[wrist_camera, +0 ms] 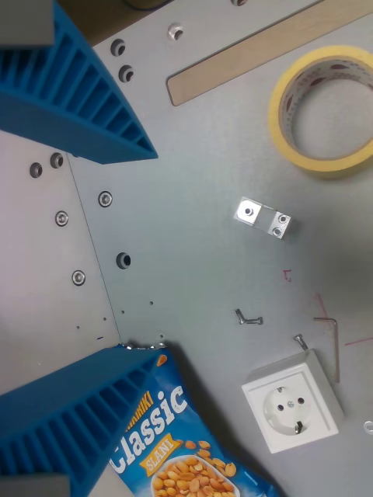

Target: Move in base positive x

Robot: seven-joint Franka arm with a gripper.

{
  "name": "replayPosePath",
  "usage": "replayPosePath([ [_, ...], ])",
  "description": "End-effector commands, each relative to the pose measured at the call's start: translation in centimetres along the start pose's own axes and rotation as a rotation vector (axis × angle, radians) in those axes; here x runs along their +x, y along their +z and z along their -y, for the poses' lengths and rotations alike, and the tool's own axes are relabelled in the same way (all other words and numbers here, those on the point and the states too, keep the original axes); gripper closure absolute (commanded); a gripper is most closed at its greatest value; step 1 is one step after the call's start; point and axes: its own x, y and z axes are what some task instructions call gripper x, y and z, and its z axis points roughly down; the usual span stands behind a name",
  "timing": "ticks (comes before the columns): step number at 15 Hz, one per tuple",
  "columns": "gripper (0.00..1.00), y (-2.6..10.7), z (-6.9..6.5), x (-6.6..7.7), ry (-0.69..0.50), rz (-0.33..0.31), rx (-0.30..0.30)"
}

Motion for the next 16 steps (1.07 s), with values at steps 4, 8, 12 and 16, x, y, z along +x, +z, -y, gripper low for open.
replayPosePath([
  [4, 0.00, -0.3, 1.1, 2.0, 0.000, -0.005, 0.001],
  [8, 0.00, -0.2, 2.2, 4.0, 0.000, -0.005, 0.001],
  [12, 0.00, -0.1, 3.2, 6.0, 0.000, -0.005, 0.001],
  [16, 0.00, 0.0, 4.3, 8.0, 0.000, -0.005, 0.001],
])
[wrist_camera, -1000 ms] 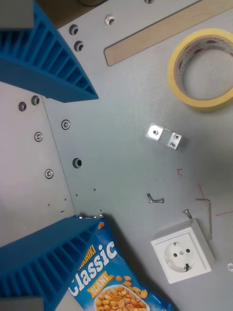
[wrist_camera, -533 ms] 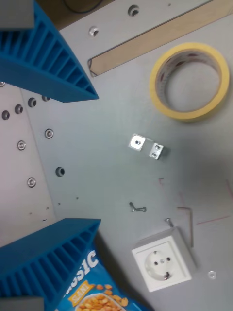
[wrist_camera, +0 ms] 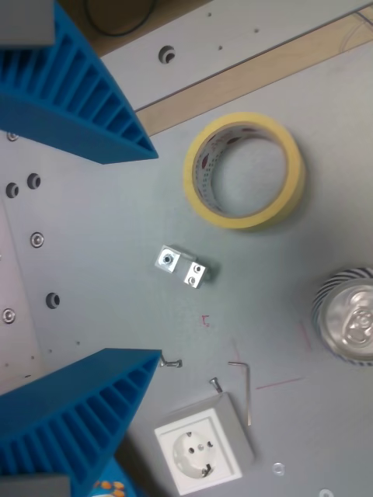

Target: Move in base positive x

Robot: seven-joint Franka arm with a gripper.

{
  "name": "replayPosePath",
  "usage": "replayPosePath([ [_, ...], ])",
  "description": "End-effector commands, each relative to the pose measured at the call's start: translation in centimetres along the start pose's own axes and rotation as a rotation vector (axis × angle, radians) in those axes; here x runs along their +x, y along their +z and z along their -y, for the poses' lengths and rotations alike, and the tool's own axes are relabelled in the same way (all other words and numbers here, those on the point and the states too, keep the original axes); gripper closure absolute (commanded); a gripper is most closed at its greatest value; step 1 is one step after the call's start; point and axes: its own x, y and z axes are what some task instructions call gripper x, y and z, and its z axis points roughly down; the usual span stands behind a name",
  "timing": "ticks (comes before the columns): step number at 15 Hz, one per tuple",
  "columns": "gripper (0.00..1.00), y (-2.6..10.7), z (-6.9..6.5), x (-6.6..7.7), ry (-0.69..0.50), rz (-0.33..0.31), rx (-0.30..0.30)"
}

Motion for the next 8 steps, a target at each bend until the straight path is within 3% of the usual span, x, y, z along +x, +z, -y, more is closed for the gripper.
replayPosePath([
  [1, 0.00, -0.3, 1.0, 1.6, 0.015, 0.040, -0.029],
  [8, 0.00, 0.2, 2.7, 5.1, 0.015, 0.040, -0.029],
])
